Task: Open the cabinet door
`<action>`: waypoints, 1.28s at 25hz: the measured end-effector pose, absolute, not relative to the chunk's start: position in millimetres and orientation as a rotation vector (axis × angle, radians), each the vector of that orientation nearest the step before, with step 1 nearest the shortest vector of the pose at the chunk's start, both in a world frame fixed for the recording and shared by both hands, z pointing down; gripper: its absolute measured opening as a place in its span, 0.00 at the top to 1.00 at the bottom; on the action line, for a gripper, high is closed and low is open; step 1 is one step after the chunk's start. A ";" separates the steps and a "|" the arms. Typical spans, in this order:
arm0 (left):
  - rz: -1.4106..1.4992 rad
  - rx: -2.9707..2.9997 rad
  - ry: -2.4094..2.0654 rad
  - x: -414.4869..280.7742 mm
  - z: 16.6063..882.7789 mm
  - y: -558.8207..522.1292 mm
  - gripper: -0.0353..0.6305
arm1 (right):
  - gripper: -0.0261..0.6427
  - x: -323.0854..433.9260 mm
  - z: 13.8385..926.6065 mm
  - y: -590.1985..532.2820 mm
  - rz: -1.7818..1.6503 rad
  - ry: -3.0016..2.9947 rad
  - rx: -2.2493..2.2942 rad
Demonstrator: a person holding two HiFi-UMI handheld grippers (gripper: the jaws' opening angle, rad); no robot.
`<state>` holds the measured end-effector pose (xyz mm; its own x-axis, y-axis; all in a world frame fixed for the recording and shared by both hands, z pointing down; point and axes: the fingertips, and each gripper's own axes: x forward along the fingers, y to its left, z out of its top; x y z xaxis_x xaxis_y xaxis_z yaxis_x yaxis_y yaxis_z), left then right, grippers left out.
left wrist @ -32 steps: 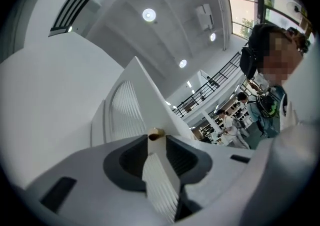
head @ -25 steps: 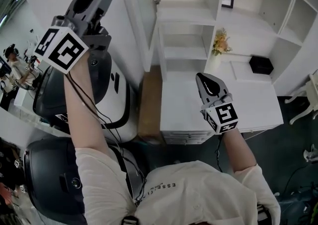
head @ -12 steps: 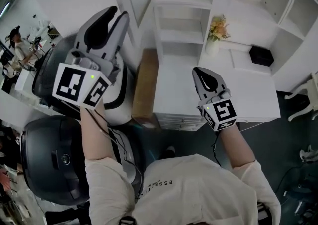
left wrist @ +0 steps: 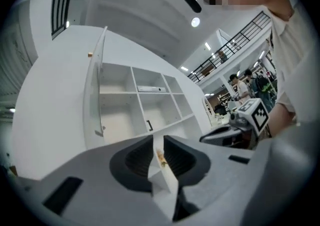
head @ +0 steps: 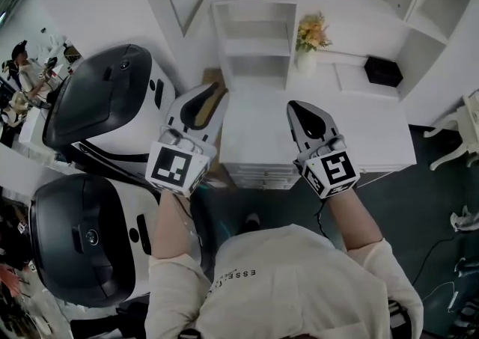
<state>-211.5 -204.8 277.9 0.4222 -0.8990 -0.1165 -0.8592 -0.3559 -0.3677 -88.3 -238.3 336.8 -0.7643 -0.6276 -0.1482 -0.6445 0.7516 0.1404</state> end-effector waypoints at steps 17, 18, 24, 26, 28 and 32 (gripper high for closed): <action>-0.048 -2.484 1.560 -194.8 342.8 -212.2 0.94 | 0.94 -84.2 342.1 -240.4 0.288 2.837 -1.011; -0.052 -2.485 1.554 -194.1 341.5 -213.5 0.94 | 0.94 -85.2 341.1 -240.2 0.306 2.842 -1.002; -0.077 -2.481 1.520 -186.2 336.6 -224.3 0.94 | 0.94 -88.0 340.3 -243.1 0.344 2.889 -0.981; -0.083 -2.477 1.515 -184.7 336.1 -227.8 0.94 | 0.94 -85.3 340.2 -247.6 0.335 2.877 -1.010; -0.076 -2.485 1.510 -183.2 336.6 -230.6 0.94 | 0.94 -82.8 340.2 -250.8 0.349 2.867 -1.037; -0.077 -2.500 1.521 -184.0 340.5 -237.0 0.94 | 0.94 -82.5 339.5 -253.4 0.368 2.858 -1.036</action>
<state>-184.0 -237.0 340.5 0.4647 -0.8830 -0.0663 -0.8718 -0.4431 -0.2088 -82.5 -253.4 339.5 -0.7683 -0.6208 -0.1558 -0.6400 0.7427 0.1971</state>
